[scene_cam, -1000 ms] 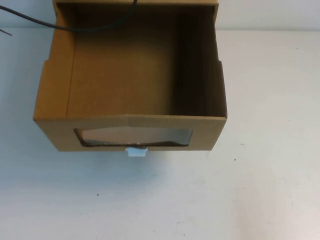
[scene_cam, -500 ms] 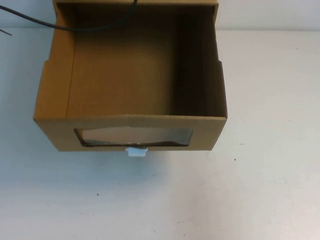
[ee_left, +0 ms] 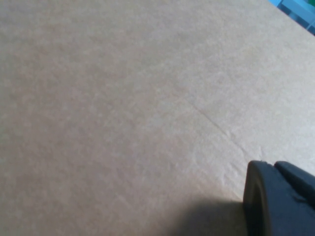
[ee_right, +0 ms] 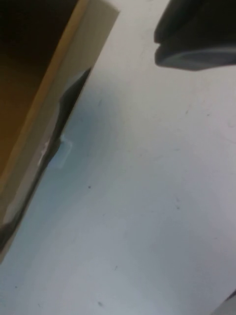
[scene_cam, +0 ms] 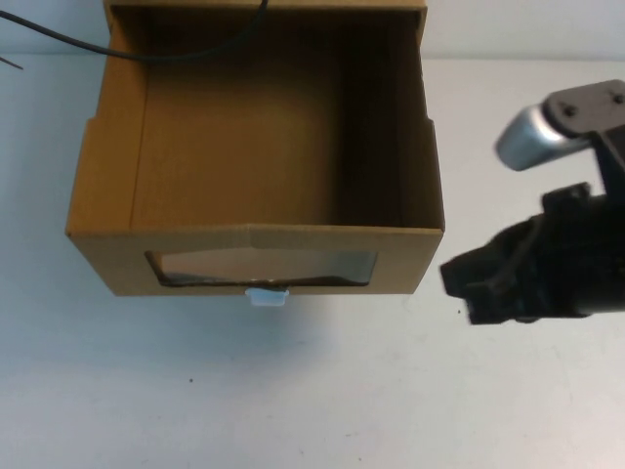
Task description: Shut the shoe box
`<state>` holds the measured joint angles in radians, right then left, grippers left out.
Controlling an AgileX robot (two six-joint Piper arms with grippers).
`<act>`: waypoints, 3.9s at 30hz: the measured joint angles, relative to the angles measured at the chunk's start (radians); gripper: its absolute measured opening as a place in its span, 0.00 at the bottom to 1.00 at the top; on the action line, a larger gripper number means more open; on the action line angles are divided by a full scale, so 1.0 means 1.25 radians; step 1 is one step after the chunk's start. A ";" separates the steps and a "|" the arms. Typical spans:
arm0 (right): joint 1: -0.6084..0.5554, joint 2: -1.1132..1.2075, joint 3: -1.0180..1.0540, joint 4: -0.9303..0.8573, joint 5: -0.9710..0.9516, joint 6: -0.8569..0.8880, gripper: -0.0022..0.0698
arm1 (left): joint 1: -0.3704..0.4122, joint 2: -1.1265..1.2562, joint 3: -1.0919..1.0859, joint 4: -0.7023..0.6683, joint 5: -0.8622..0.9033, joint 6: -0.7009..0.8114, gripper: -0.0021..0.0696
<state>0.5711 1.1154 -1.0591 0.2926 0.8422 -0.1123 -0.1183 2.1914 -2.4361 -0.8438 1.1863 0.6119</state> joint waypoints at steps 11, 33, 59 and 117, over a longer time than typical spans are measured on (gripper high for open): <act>0.166 0.185 -0.123 -0.091 -0.107 0.090 0.01 | 0.000 0.000 0.000 -0.001 0.002 -0.003 0.02; 0.124 0.432 -0.423 -0.147 -0.105 0.090 0.01 | 0.000 0.000 0.000 -0.003 0.009 -0.003 0.02; -0.056 0.682 -0.738 0.161 -0.092 -0.095 0.01 | 0.000 0.000 -0.001 -0.005 0.016 -0.003 0.02; -0.088 -0.483 0.202 -0.156 0.011 0.204 0.01 | -0.108 -0.795 0.811 0.194 -0.392 0.024 0.02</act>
<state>0.4616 0.5112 -0.8064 0.0977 0.8553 0.1429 -0.2529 1.1972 -1.4217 -0.6010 0.6961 0.6424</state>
